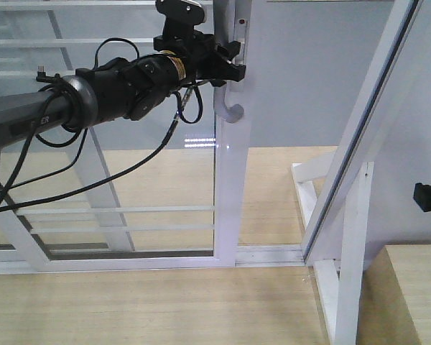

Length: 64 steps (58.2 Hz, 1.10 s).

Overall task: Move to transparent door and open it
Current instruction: 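Grip the handle with the left gripper and slide the door farther open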

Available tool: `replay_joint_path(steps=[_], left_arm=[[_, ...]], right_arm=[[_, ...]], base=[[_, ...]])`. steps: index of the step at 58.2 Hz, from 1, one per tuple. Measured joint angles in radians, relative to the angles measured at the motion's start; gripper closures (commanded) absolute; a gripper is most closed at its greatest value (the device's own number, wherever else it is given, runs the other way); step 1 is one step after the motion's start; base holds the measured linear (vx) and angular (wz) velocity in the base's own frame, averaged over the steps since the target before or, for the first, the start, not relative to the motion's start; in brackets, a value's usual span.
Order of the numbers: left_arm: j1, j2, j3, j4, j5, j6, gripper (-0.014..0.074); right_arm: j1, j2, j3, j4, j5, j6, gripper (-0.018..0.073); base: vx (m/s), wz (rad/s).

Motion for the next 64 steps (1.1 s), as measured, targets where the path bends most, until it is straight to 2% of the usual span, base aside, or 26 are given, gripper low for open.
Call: replay_joint_path(steps=[8,33,64], left_arm=[[-0.004,-0.004,-0.003,-0.001,0.024,-0.002,0.0605],[-0.002,-0.053,-0.012,-0.008,0.208,-0.004,0.0596],[0.071,-0.132,-0.001,-0.030,0.447,-0.038,0.0596]], right_arm=[[0.000,0.000,0.000,0.000,0.003,0.000,0.0564],[0.000,0.000,0.001,0.000,0.023,-0.003,0.0564],[0.000,0.000,0.001,0.000,0.024,-0.003,0.0564]], base=[[0.00,0.00],[0.00,0.00],[0.00,0.00]])
